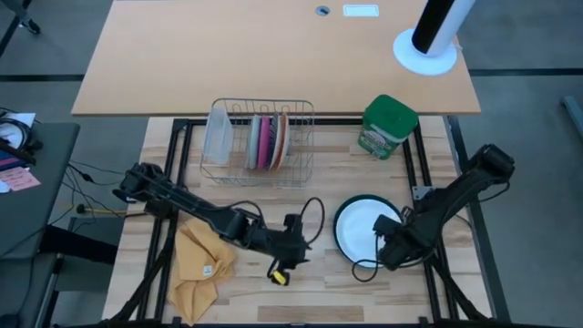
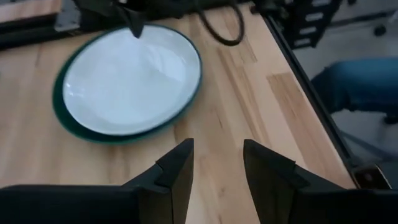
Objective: Sort dishes
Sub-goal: Put the white plate into the dish rack
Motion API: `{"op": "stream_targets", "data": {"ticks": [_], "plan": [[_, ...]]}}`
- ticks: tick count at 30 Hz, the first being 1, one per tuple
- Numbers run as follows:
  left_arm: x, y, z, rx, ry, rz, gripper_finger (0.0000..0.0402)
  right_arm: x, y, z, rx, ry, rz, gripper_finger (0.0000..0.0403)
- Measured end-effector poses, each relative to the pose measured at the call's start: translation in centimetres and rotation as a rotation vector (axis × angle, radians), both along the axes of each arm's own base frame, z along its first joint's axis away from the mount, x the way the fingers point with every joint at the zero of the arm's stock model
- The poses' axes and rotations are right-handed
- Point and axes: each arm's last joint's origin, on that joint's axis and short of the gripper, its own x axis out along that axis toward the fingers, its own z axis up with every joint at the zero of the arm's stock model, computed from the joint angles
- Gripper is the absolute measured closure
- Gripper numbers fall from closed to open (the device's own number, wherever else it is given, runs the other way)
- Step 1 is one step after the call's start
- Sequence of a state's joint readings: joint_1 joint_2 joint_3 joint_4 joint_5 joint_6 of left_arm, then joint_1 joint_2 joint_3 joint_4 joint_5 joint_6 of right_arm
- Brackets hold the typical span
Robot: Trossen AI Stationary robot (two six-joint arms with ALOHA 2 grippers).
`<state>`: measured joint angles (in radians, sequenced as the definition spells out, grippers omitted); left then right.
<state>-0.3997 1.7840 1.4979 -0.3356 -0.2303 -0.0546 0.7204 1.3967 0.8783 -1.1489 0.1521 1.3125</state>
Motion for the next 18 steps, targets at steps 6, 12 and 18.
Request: {"op": "stream_targets", "data": {"ticks": [6,12,18], "plan": [[-0.9,-1.3,-0.4,-0.013,0.054,-0.012,0.0268,1.5,0.4,-1.6,0.028,0.026,-0.03,0.0403],[-1.4,-2.2,-0.6,-0.037,0.074,-0.012,0.0268,3.1,-0.1,-3.3,0.044,0.09,-0.103,0.0403],[-1.8,-2.9,-0.6,-0.053,0.083,-0.017,0.0268,5.2,-0.8,-5.4,0.071,0.119,-0.093,0.0403]]}}
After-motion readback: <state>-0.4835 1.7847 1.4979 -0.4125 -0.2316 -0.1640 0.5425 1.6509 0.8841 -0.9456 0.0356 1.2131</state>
